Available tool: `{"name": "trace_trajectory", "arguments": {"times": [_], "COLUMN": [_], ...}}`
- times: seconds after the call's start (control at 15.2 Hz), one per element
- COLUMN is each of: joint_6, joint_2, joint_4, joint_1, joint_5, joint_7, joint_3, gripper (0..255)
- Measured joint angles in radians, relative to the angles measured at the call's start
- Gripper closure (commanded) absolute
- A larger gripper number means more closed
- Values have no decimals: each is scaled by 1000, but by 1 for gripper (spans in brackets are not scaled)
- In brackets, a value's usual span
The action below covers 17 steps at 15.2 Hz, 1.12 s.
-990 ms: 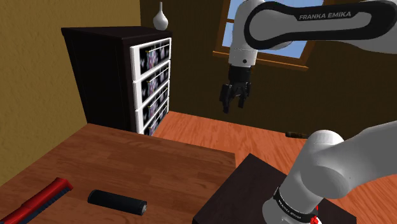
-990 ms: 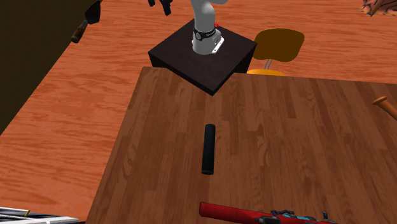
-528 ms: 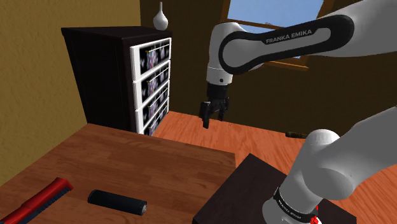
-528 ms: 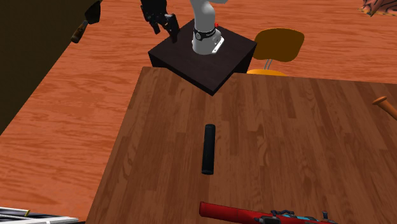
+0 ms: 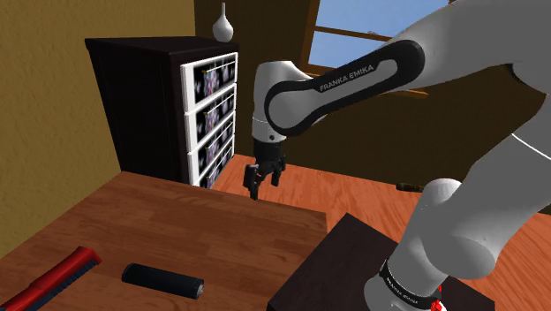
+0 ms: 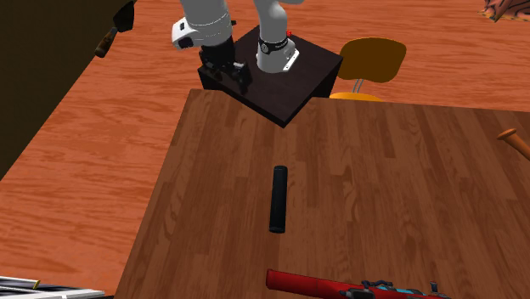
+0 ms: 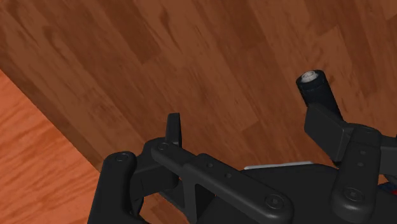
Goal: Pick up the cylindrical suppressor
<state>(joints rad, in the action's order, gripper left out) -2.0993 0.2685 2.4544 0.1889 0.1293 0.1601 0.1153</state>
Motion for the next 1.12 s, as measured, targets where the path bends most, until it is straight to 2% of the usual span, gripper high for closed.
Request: {"name": "trace_trajectory", "arguments": {"times": [0.59,1.12], "joint_6": [-212,-342], "joint_2": [-298,-593], "joint_4": [-113,-300], "joint_1": [66,140], "joint_5": [-20,-106], "joint_7": [22,68], "joint_3": [78,110], "gripper": [0,0]}}
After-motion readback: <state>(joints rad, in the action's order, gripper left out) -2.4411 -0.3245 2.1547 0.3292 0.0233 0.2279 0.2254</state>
